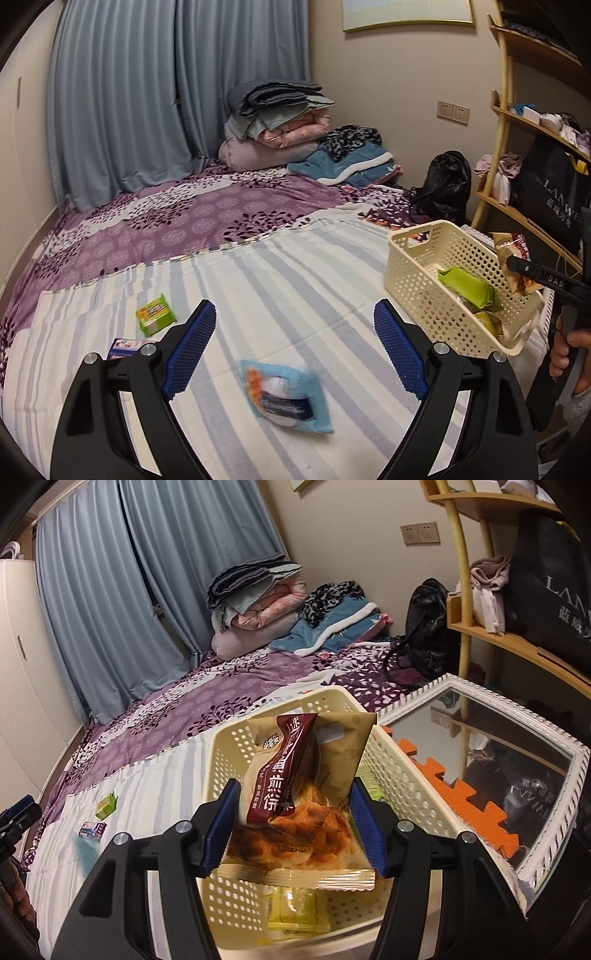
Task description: Organize snacks
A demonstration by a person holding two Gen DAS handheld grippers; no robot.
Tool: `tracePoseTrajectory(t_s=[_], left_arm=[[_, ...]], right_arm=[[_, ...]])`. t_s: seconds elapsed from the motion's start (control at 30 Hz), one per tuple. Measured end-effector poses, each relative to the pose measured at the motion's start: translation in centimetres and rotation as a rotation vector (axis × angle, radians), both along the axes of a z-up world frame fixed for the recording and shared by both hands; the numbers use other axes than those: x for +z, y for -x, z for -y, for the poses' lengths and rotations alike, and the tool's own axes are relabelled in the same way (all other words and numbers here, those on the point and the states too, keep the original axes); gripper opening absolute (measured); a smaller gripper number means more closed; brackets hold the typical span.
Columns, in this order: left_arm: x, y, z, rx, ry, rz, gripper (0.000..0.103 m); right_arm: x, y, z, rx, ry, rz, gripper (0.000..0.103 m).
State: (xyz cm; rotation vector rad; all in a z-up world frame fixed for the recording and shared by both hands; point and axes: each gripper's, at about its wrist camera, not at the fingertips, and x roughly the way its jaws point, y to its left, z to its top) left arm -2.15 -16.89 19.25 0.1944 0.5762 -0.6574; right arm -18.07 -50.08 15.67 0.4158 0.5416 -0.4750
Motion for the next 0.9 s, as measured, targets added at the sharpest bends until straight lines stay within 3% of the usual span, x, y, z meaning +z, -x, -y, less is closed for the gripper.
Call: tracePoseTrajectory(t_s=[0.13, 0.23, 0.6, 0.9], left_arm=[[0.0, 0.3, 1.3, -0.027, -0.011, 0.004, 0.089], [-0.5, 0.1, 1.8, -0.036, -0.020, -0.018, 0.089], [-7.1, -3.1, 3.3, -0.023, -0.084, -0.223, 0.099], [-12.8, -5.4, 4.3, -0.035, -0.071, -0.378, 0.099]], right_arm=[[-0.5, 0.8, 0.5, -0.015, 0.005, -0.008, 0.062], [-0.5, 1.5, 0.6, -0.030, 0.016, 0.004, 0.082], [-0.2, 2.1, 0.1, -0.032, 0.029, 0.040, 0.082], [-0.4, 2.8, 0.3, -0.047, 0.019, 0.045, 0.082]])
